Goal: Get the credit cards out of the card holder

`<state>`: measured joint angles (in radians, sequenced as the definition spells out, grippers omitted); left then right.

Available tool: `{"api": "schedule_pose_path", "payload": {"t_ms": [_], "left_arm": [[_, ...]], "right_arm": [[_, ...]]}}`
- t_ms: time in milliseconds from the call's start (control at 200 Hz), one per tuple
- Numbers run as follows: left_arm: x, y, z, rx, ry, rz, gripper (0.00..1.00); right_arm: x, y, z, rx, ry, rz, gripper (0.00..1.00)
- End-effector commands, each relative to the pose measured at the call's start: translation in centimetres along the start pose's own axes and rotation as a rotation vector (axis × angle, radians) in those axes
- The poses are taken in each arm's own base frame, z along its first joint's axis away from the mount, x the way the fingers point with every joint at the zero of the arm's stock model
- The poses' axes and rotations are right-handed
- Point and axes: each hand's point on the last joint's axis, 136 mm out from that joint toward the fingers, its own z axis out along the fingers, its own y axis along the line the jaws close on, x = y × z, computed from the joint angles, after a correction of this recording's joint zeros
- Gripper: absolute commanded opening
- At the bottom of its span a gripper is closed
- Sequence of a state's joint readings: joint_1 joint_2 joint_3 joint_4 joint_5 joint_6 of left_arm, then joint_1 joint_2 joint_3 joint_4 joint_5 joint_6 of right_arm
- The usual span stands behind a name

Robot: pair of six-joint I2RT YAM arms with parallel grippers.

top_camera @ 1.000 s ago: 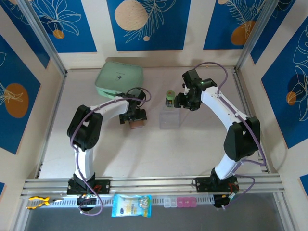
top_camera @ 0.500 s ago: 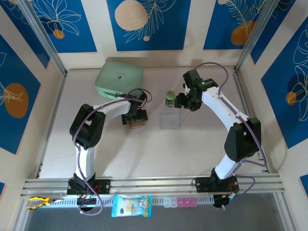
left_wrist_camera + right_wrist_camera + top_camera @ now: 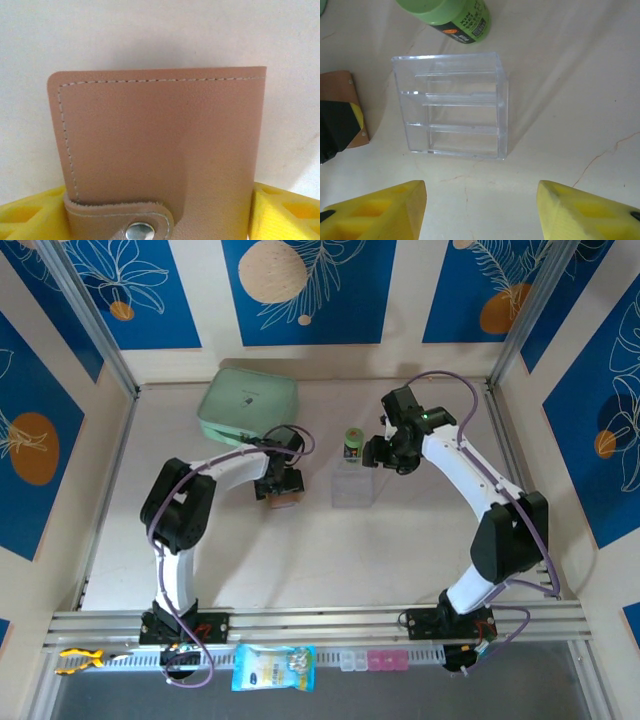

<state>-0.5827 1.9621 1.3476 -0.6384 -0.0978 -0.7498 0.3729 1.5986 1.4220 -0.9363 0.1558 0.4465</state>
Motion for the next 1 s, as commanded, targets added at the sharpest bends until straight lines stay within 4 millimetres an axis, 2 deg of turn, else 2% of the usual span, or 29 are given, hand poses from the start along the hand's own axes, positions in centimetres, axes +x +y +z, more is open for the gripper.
{"api": "schedule_pose_path", "payload": {"t_ms": [0, 230, 385, 515, 610, 740, 995], "left_arm": [[3.9, -0.2, -1.0, 0.004, 0.06, 0.09, 0.77], [10.4, -0.1, -2.3, 0.006, 0.102, 0.166, 0.77], [14.9, -2.5, -3.0, 0.005, 0.122, 0.275, 0.77], [18.1, -4.3, -2.8, -0.013, 0.154, 0.376, 0.78], [19.4, -4.7, -2.4, -0.048, 0.176, 0.43, 0.83], [20.0, -4.3, -3.4, -0.053, 0.181, 0.466, 0.92], [21.1, 0.4, -4.5, -0.109, 0.2, 0.471, 0.96]], "right_arm": [[1.8, 0.4, -0.6, -0.018, 0.026, -0.003, 0.6], [3.8, 0.4, -0.4, -0.036, 0.046, 0.003, 0.6], [4.5, 0.2, 0.1, -0.032, 0.062, 0.0, 0.6], [4.8, 0.0, 0.3, -0.025, 0.066, 0.001, 0.6], [4.9, -0.1, 0.3, -0.021, 0.068, 0.002, 0.6], [4.9, -0.3, 0.1, -0.017, 0.065, 0.001, 0.6], [4.5, -0.5, -0.1, -0.015, 0.056, 0.002, 0.6]]}}
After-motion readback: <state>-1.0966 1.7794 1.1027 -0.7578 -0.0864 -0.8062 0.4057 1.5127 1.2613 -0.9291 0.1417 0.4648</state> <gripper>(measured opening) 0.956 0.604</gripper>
